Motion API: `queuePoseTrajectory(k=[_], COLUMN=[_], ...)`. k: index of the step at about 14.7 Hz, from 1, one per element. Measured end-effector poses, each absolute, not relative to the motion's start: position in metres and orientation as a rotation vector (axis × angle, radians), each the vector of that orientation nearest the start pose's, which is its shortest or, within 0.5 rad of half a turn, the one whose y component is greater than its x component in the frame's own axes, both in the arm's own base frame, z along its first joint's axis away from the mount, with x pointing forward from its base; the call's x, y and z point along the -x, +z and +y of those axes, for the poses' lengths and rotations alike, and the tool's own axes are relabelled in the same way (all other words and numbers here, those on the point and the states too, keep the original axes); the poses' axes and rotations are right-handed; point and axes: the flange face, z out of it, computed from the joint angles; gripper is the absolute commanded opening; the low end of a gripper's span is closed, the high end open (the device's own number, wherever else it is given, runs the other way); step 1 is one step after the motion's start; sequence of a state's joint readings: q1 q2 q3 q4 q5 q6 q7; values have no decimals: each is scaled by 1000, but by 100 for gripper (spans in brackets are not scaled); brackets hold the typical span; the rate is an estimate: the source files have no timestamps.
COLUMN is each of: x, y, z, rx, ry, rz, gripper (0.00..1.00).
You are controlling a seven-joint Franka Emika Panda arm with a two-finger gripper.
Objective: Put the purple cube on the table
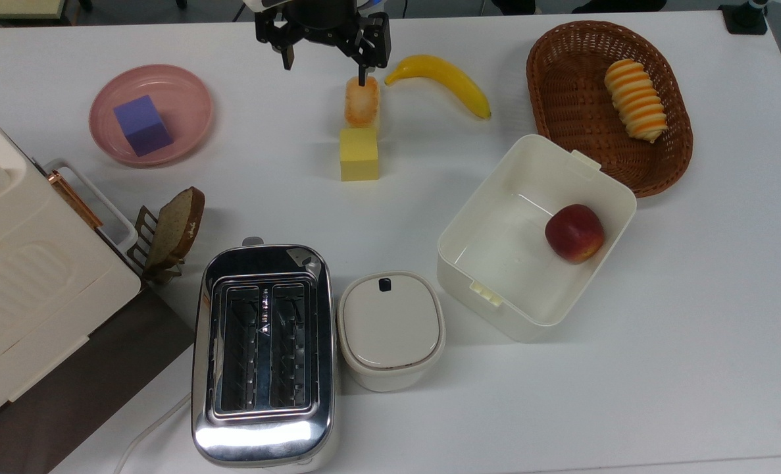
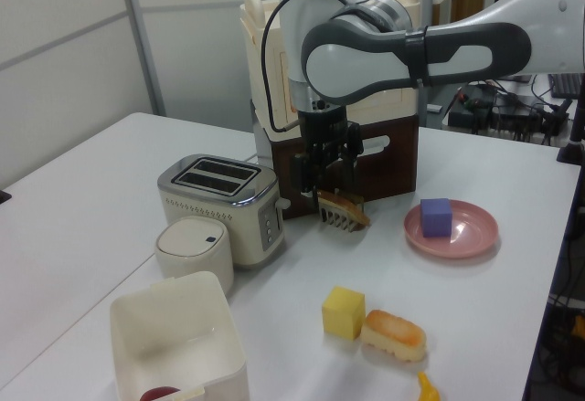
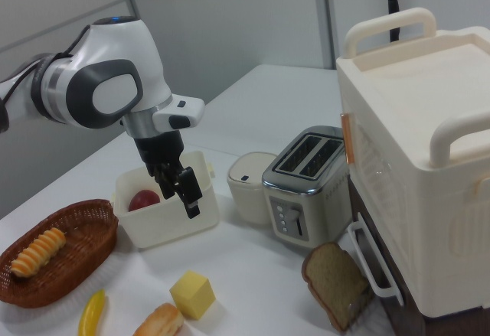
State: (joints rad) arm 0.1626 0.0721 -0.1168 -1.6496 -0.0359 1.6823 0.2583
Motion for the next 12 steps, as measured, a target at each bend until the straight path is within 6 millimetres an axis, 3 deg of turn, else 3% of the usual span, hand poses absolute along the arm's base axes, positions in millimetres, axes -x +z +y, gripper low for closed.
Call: queuePoseTrajectory(k=[12], x=[-583], y=[548], z=[22], rx=[3179], ry=[74], rz=[303], gripper=[100])
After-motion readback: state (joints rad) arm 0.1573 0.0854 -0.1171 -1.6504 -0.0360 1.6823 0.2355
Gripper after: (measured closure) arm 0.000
